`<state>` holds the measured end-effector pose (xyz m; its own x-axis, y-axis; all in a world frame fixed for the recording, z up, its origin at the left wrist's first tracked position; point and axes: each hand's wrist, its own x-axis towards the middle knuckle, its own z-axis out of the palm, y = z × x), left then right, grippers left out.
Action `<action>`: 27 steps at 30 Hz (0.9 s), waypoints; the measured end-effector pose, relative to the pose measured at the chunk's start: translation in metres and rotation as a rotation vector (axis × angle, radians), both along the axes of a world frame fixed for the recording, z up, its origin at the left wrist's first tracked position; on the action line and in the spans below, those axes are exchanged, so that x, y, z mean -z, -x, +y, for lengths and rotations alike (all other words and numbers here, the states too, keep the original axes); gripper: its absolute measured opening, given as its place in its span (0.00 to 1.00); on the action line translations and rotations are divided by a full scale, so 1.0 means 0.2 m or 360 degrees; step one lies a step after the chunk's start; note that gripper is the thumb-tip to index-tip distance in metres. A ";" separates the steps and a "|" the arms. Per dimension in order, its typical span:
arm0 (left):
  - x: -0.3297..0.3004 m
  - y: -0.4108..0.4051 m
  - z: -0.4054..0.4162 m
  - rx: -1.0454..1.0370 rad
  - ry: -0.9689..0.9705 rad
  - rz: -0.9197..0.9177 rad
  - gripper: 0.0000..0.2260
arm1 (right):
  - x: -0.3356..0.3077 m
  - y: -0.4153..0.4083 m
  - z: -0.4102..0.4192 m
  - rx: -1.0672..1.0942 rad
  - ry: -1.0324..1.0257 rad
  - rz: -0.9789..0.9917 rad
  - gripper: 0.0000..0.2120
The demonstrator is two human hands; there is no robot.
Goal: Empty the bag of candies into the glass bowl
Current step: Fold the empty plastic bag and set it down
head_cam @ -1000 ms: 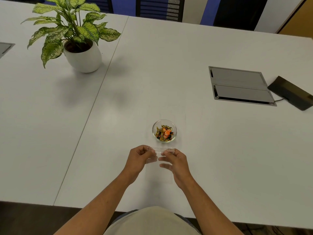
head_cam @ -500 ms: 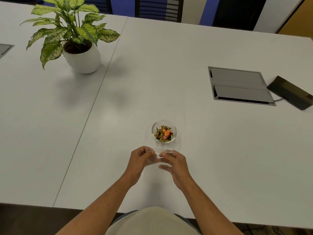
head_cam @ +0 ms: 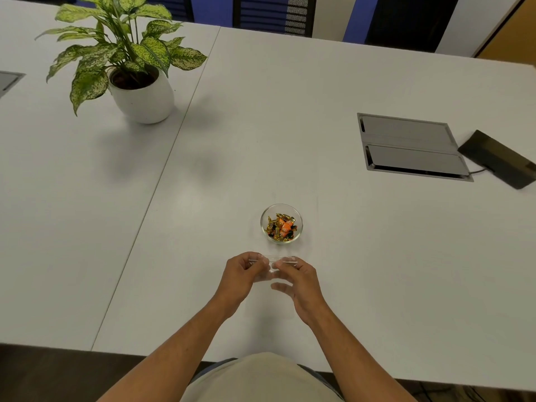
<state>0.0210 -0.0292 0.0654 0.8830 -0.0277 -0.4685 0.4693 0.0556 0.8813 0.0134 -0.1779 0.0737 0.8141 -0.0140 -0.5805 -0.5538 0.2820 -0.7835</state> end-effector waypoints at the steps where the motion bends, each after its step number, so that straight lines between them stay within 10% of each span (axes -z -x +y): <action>1: 0.00 0.00 0.00 -0.0003 0.0025 0.0001 0.05 | 0.00 0.00 0.00 -0.0007 -0.0019 0.0000 0.05; 27: 0.01 0.02 0.01 0.0105 0.0018 0.0046 0.05 | 0.02 0.03 0.01 -0.0159 0.0133 -0.0040 0.05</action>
<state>0.0168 -0.0262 0.0638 0.8653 -0.0907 -0.4930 0.4974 0.0335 0.8669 0.0080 -0.1749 0.0699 0.8284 0.0204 -0.5598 -0.5555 0.1596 -0.8161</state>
